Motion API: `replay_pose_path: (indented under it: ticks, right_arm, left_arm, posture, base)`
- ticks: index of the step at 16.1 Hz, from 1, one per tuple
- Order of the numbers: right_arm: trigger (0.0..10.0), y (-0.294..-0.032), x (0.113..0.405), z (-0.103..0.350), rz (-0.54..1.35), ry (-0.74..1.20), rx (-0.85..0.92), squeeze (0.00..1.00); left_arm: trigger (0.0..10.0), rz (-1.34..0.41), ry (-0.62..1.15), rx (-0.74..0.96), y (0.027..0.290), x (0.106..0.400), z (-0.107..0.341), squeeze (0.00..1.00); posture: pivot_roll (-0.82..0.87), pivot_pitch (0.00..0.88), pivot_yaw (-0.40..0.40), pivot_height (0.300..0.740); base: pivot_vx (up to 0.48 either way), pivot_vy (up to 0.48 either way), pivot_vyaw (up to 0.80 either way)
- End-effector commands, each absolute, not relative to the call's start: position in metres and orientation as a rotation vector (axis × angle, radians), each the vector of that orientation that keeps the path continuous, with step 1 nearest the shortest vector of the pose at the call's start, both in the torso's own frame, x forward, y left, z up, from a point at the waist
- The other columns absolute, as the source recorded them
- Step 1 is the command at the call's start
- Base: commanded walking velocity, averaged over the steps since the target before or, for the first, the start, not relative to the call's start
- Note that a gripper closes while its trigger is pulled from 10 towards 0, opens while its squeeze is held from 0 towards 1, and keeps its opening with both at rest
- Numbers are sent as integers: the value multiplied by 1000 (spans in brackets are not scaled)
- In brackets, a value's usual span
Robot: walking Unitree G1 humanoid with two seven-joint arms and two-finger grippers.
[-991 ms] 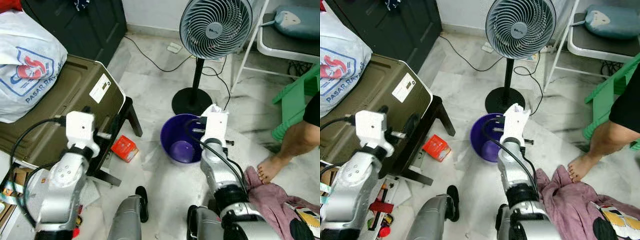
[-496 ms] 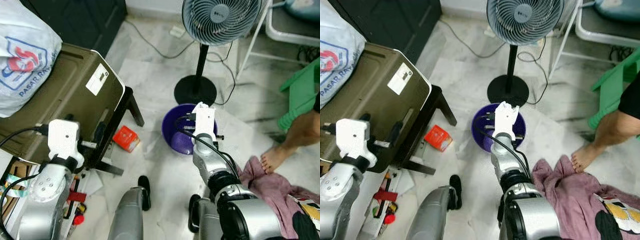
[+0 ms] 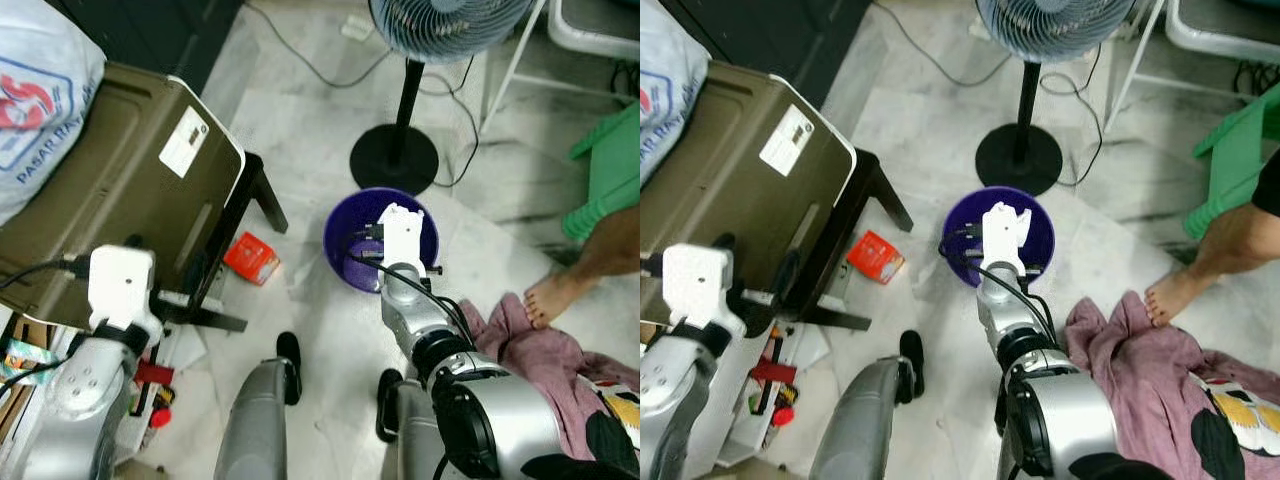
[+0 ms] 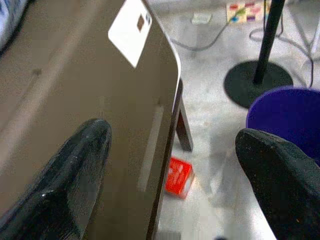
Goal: Clean up the room
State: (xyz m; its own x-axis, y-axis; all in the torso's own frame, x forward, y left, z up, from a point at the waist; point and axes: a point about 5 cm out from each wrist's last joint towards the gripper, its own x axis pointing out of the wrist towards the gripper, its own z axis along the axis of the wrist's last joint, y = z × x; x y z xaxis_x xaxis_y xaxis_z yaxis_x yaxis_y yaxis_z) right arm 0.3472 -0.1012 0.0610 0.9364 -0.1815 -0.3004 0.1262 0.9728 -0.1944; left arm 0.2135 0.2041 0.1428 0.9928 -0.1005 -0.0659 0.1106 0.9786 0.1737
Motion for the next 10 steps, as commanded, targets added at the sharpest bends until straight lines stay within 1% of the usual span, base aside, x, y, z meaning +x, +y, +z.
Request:
replay_pose_path:
  ticks: [1,3,4,7,10]
  right_arm:
    - [10000,-94,340,51,-138,371,-188,0]
    - [10000,-90,340,50,-134,379,-214,0]
    - [10000,-88,343,56,-139,351,-224,0]
    - [10000,-81,351,69,-130,292,-223,0]
    - [10000,-74,354,76,-122,274,-211,0]
  left_arm:
    - [10000,-87,83,196,211,206,143,0]
    - [10000,-78,100,197,212,199,144,0]
    - [10000,-78,107,198,211,197,145,0]
    - [10000,-78,124,202,213,194,144,0]
    - [10000,-78,133,204,213,194,145,0]
  posture:
    - [335,490,134,740]
    - [348,505,136,740]
    - [354,510,136,740]
    - [359,515,144,740]
    - [361,515,148,740]
  base:
    - [0,0,0]
    - [0,0,0]
    - [0,0,0]
    - [0,0,0]
    - [0,0,0]
